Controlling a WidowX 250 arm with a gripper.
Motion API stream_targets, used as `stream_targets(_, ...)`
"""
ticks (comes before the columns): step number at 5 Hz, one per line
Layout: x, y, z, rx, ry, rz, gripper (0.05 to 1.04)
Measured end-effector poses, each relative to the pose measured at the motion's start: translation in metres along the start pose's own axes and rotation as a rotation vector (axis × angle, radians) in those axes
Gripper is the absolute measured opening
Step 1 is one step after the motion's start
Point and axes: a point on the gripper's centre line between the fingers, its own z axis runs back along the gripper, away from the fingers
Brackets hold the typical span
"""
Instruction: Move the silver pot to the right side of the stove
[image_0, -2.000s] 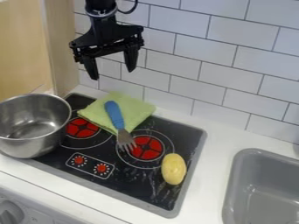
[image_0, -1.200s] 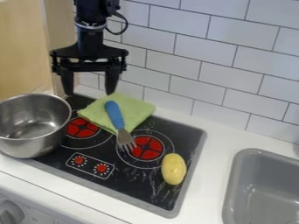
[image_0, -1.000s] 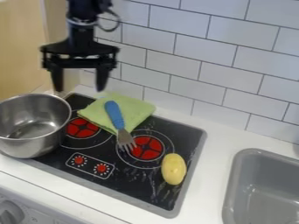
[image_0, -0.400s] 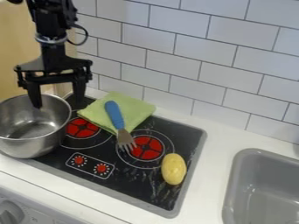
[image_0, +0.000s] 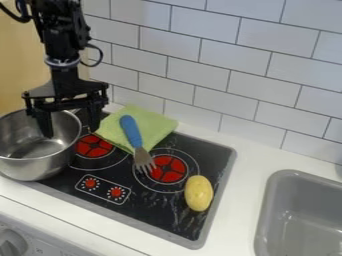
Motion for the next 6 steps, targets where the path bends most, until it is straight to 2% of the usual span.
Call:
stream_targets(1, -0.004, -0.004, -0.011, -0.020, 0.018, 0.002, 0.934)
stream_targets(2, -0.004, -0.002, -0.024, 0.003, 0.021, 0.005, 0.617)
stream_targets(3, 0.001, -0.003, -0.025, 0.010, -0.022, 0.002, 0.317)
stream_targets(4, -0.001, -0.004, -0.026, 0.016, -0.025, 0.009, 0.139)
stream_targets(5, -0.002, -0.004, -0.025, 0.016, -0.023, 0.013, 0.087)
stream_targets(6, -0.003, -0.003, -0.023, 0.016, -0.017, 0.003, 0.085)
